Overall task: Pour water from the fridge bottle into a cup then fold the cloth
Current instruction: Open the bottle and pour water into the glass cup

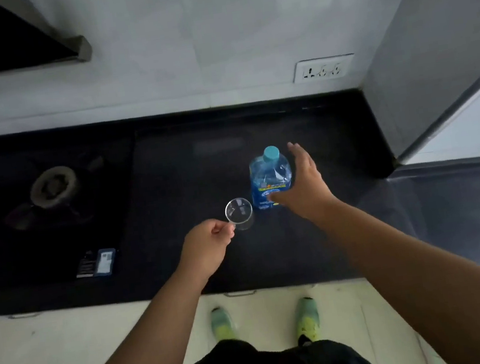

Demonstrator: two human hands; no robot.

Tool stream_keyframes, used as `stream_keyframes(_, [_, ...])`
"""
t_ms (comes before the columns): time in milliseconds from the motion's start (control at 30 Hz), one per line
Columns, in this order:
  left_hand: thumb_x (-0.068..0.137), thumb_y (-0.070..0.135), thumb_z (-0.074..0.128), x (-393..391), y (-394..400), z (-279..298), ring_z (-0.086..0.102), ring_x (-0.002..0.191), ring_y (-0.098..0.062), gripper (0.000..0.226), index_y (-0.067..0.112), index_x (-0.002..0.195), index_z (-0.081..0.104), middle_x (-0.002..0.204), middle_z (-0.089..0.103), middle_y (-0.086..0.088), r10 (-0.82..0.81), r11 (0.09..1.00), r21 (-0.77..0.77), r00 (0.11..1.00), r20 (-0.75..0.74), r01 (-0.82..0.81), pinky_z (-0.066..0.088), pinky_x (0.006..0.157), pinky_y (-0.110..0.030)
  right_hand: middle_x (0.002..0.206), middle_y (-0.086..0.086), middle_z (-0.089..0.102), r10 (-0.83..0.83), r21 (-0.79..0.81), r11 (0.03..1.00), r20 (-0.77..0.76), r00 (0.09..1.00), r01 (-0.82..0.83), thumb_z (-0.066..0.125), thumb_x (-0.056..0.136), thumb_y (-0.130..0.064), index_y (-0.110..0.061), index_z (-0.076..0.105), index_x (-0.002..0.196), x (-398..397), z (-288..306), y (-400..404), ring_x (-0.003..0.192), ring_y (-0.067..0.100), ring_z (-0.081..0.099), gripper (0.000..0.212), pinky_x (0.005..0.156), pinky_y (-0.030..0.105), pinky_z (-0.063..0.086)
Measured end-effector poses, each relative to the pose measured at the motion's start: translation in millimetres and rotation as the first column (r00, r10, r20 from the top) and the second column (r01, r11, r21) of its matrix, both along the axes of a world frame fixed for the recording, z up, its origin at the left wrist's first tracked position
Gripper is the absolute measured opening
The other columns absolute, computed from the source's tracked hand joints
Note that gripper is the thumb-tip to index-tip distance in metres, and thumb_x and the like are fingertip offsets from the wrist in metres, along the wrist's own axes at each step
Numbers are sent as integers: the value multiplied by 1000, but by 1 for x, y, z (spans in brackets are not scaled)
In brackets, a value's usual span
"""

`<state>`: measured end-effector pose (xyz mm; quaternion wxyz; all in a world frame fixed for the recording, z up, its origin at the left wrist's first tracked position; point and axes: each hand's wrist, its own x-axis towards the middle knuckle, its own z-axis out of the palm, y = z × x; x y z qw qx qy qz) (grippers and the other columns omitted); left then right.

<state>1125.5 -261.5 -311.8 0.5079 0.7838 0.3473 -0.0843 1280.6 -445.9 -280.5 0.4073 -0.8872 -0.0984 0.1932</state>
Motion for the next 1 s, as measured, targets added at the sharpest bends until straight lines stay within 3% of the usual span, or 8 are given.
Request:
stream_keyframes(67, [100, 40, 65, 1, -4, -3, 75, 94, -9, 20, 25, 94, 76, 94, 80, 8, 25, 1000, -1, 1000, -16, -25, 58, 98, -45, 171, -7, 16, 108, -4, 994, 9, 994, -108, 90, 75, -13, -31, 18, 163, 7, -5, 3, 154, 22, 28, 115, 122, 41, 34])
stream_keyframes(133, [100, 39, 65, 3, -6, -7, 74, 94, -10, 20, 25, 94, 76, 94, 79, 8, 33, 999, 8, 999, -33, -33, 58, 98, -45, 168, -8, 26, 137, -5, 990, -9, 990, -137, 85, 80, -9, -34, 18, 162, 11, -8, 5, 146, 19, 41, 109, 105, 32, 47])
stream_keyframes(233, [100, 38, 64, 10, -2, -16, 74, 95, -9, 18, 24, 97, 76, 95, 79, 7, 37, 999, 12, 998, -60, -36, 58, 97, -42, 153, -6, 47, 94, -18, 995, 23, 995, -94, 78, 85, -11, -33, 34, 155, 16, -7, 6, 129, 17, 57, 85, 85, 25, 46])
stream_keyframes(400, [102, 32, 63, 30, 4, -31, 73, 99, -10, 14, 22, 100, 74, 100, 78, 6, 55, 998, -14, 994, -90, -57, 57, 83, -27, 154, -4, 43, 23, -90, 996, 116, 993, -13, 81, 87, -24, -27, 42, 149, 23, 2, -1, 129, 24, 56, 74, 98, 47, 54])
stream_keyframes(567, [103, 30, 62, 57, -1, -46, 72, 101, -11, 15, 21, 104, 73, 101, 77, 5, 47, 998, -43, 992, -114, -52, 51, 75, -22, 155, 0, 41, -57, -155, 984, 162, 985, 83, 80, 88, -26, -24, 39, 149, 28, 3, -16, 128, 29, 56, 74, 98, 49, 54])
stream_keyframes(767, [103, 28, 62, 84, -11, -55, 74, 98, -18, 19, 25, 88, 74, 100, 78, -2, -19, 999, -31, 991, -134, 15, 60, 93, -40, 148, 5, 42, -109, -261, 954, 168, 980, 151, 84, 84, -39, -23, 38, 145, 30, 5, -29, 134, 30, 44, 78, 100, 44, 47])
stream_keyframes(900, [104, 30, 60, 93, -15, -61, 72, 97, -16, 21, 21, 109, 78, 102, 76, 2, -50, 999, 0, 984, -169, 51, 61, 92, -39, 149, 5, 38, -129, -279, 946, 138, 982, 164, 84, 82, -44, -20, 36, 149, 30, 0, -31, 137, 29, 41, 85, 104, 45, 46])
stream_keyframes(1000, [104, 31, 60, 94, -17, -64, 72, 99, -18, 23, 19, 114, 77, 105, 75, 0, -81, 996, 9, 977, -198, 84, 60, 94, -41, 148, 4, 38, -132, -233, 963, 41, 990, 138, 84, 80, -29, -25, 31, 147, 31, -7, -32, 136, 29, 42, 86, 105, 48, 49])
